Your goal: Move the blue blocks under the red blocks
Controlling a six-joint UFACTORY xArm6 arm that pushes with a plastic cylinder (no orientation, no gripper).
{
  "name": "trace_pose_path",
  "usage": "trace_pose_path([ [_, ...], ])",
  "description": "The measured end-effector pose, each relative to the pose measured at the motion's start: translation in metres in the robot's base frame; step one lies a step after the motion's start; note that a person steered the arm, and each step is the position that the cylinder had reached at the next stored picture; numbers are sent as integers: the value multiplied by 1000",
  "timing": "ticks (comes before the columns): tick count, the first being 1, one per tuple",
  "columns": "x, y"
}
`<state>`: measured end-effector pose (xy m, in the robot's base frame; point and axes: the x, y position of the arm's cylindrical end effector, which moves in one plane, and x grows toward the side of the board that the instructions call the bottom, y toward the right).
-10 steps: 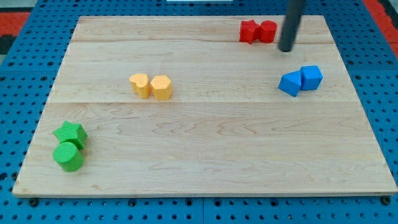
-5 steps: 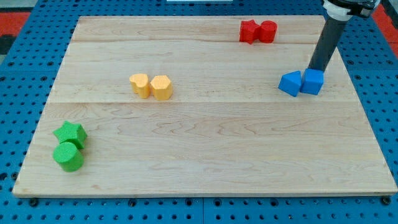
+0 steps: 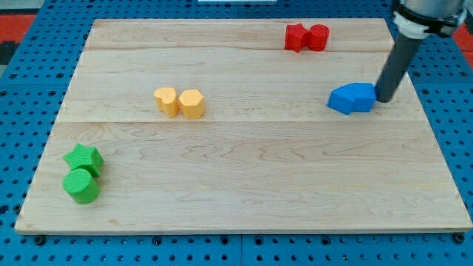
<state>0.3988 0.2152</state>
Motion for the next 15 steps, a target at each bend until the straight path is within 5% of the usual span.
trace_pose_path([
  [3, 42, -13],
  [7, 14, -80],
  [8, 8, -74],
  [9, 12, 0],
  [10, -53, 22],
  [11, -78, -41],
  [12, -65, -87],
  [15, -42, -38],
])
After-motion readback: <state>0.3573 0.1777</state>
